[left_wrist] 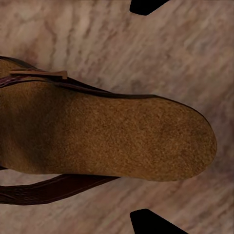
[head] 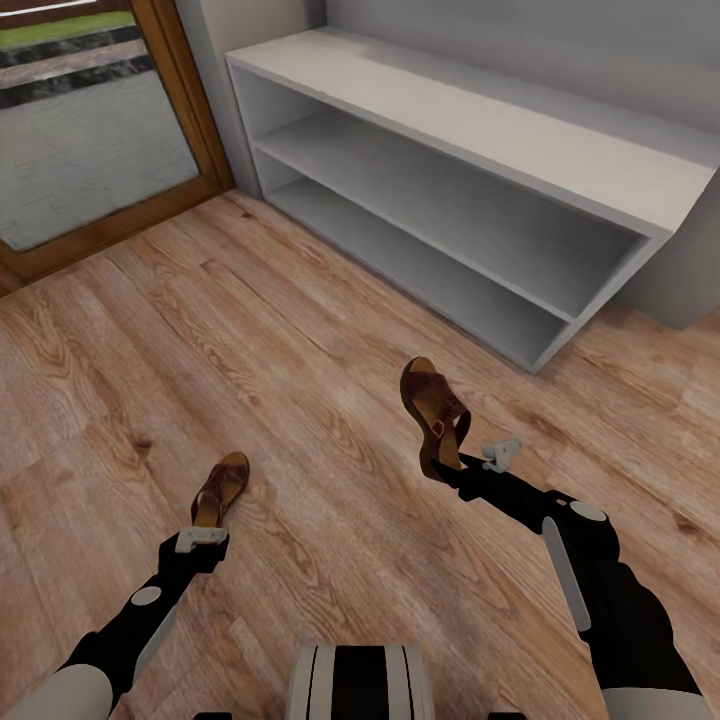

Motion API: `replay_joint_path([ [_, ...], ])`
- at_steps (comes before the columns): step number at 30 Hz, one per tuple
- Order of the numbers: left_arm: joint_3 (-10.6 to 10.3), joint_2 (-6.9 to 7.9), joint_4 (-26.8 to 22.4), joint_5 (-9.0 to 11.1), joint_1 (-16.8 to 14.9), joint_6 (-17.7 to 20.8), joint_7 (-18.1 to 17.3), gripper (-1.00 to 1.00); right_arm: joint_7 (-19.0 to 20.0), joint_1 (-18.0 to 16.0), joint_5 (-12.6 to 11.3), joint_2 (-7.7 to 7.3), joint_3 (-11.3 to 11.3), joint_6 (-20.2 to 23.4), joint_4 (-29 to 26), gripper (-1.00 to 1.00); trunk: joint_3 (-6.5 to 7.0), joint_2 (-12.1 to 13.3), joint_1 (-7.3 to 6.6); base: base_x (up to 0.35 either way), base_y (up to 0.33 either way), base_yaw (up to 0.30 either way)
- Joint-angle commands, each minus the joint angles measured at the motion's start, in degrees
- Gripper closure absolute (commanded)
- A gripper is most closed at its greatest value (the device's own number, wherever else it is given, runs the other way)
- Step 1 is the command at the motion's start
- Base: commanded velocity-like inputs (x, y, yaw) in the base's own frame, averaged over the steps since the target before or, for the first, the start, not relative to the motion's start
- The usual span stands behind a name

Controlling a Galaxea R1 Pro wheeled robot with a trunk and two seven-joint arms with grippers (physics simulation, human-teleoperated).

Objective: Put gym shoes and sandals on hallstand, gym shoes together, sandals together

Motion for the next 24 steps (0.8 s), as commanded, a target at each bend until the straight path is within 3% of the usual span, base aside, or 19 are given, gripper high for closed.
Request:
replay_joint_path([
  [1, -0.3, 0.07, 0.0, 0.2, 0.0, -0.2, 0.0, -1.00, 0.1, 0.0, -0.5, 0.01, -0.1, 0.5, 0.0, 1.00, -0.04, 0.0, -0.01, 0.000, 0.000, 0.022],
  [11, -0.3, 0.07, -0.1, 0.2, 0.0, -0.2, 0.0, -1.00, 0.1, 0.0, -0.5, 0.03, -0.1, 0.5, 0.0, 1.00, -0.43, 0.0, -0.01, 0.000, 0.000, 0.114],
  [24, -0.2, -0.01, -0.2, 0.2, 0.0, -0.2, 0.2, -1.00, 0.1, 0.0, -0.5, 0.01, -0.1, 0.4, 0.0, 1.00, -0.49, 0.0, -0.01, 0.049, 0.042, 0.011],
])
